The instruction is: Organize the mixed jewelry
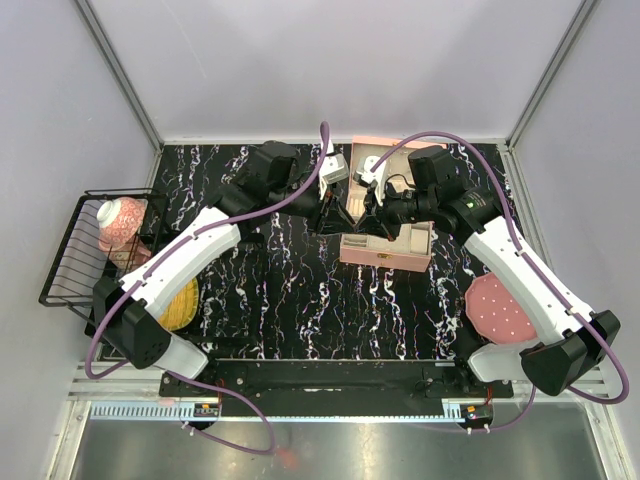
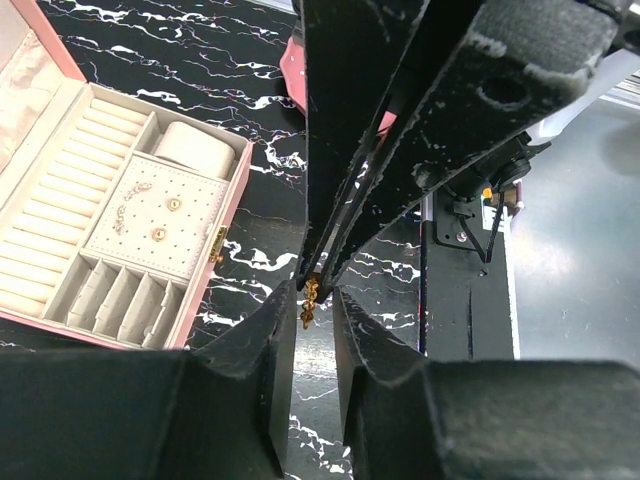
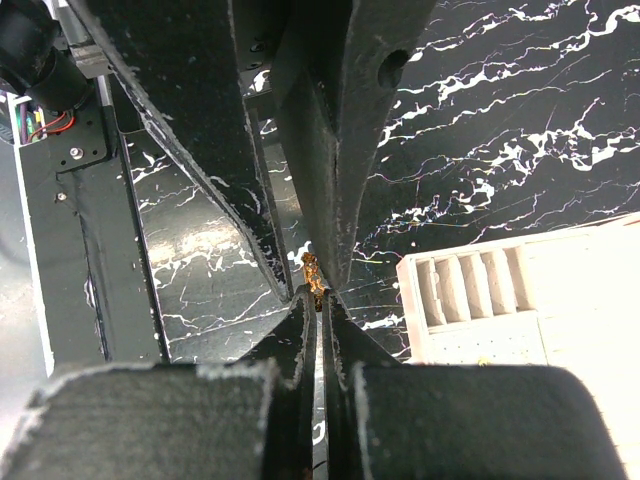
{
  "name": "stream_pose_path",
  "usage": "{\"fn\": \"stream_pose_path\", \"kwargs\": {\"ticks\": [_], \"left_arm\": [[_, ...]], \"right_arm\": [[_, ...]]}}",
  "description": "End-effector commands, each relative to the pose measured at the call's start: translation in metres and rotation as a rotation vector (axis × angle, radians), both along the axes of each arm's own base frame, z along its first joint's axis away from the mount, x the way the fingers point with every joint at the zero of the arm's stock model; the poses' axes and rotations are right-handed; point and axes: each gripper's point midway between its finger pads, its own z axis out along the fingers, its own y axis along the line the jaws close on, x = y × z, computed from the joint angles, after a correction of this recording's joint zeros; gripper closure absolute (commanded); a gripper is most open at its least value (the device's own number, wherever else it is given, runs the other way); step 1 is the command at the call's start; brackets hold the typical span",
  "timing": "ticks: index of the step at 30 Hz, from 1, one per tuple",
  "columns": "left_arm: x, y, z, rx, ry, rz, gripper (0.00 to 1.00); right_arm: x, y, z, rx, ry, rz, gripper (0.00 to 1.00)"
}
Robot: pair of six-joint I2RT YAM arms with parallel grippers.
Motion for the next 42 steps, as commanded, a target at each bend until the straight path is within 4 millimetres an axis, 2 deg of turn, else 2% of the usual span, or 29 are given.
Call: {"fn": "stream_pose_path", "kwargs": {"ticks": [1, 6, 14, 20, 24, 27, 42], "left_arm": [[0.0006, -0.0074, 0.0161, -0.052, -0.047, -0.029, 0.78], [-0.0002, -0.0079, 0.0157, -0.05, -0.043, -0.031, 0.86], [-0.0012, -0.005, 0.0119, -0.033, -0.044, -0.031, 0.91], [-0.0016, -0.0048, 0.0116, -0.026, -0.042, -0.032, 0.9], [-0.0012, -0.0046, 0.0119, -0.027, -0.042, -0.032, 0.83], [-0.001, -0.0047, 0.0117, -0.026, -0.04, -0.031, 0.82], [-0.0021, -0.0031, 0.0147, -0.023, -0.048, -0.032, 0.85]], "right_arm": [[0.0035, 0.0024, 0.0185, 0.041, -0.045, 0.004, 1.0], [0.0036, 0.0024, 0.0205, 0.044, -0.049, 0.004, 1.0], [0.0036, 0.0006, 0.0174, 0.034, -0.051, 0.0, 1.0], [0.0035, -0.0002, 0.017, 0.032, -0.055, -0.001, 1.0], [0.003, -0.001, 0.0158, 0.028, -0.056, -0.002, 1.0], [0.0031, -0.0006, 0.0152, 0.026, -0.055, -0.002, 1.0], [0.0036, -0.0019, 0.0142, 0.022, -0.059, -0.005, 1.0]]}}
